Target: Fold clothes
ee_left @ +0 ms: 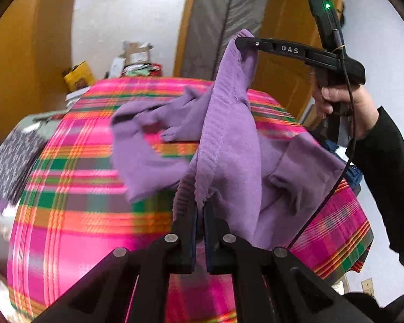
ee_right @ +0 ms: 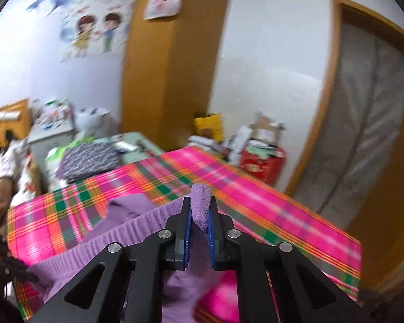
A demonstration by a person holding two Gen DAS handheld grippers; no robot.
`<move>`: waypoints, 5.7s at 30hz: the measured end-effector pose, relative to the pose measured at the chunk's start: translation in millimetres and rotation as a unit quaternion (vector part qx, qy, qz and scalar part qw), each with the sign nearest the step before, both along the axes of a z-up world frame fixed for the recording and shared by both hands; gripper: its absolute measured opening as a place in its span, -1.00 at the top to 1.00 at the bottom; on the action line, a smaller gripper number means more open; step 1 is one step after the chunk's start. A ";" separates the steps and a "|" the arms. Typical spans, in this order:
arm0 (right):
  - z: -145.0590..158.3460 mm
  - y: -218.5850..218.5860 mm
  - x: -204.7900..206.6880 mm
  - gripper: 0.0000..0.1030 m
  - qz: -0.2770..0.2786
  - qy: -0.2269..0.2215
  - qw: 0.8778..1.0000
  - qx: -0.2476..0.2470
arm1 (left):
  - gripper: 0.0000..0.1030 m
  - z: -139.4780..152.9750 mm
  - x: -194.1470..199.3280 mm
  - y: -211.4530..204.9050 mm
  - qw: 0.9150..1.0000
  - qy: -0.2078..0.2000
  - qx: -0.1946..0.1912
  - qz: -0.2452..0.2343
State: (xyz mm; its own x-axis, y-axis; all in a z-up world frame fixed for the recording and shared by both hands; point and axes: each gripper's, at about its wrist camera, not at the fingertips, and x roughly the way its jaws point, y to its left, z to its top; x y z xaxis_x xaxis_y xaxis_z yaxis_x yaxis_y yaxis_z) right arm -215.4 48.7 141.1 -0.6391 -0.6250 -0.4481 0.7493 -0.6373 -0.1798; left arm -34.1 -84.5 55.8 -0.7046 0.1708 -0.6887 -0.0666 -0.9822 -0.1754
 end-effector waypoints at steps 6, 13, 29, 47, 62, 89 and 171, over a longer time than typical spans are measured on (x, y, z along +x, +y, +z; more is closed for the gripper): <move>45.7 89.0 -7.1 0.81 -0.117 0.030 0.990 -0.070 | 0.92 40.7 -46.7 63.6 0.995 0.044 0.002 -0.089; 119.2 227.6 12.8 0.82 -0.253 0.104 0.953 -0.133 | 0.92 103.0 -74.3 162.8 0.968 0.113 0.023 -0.223; 217.5 242.2 85.8 0.82 -0.234 0.220 0.928 -0.187 | 0.92 167.7 -28.0 164.7 0.939 0.214 0.080 -0.256; 97.7 -115.6 22.7 0.82 0.056 0.050 0.992 -0.101 | 0.92 53.3 38.8 -92.6 0.988 0.102 0.059 0.104; -17.1 -311.0 -11.5 0.82 0.134 -0.034 0.990 0.008 | 0.92 -23.5 58.1 -226.1 0.966 0.009 0.077 0.246; -120.4 -332.0 -46.9 0.40 0.093 -0.160 0.978 0.093 | 0.74 -81.3 48.2 -230.4 0.953 -0.095 -0.036 0.286; -163.0 -378.8 -85.4 0.77 0.118 -0.273 0.947 0.121 | 0.84 -100.9 76.0 -283.8 0.918 -0.064 0.151 0.361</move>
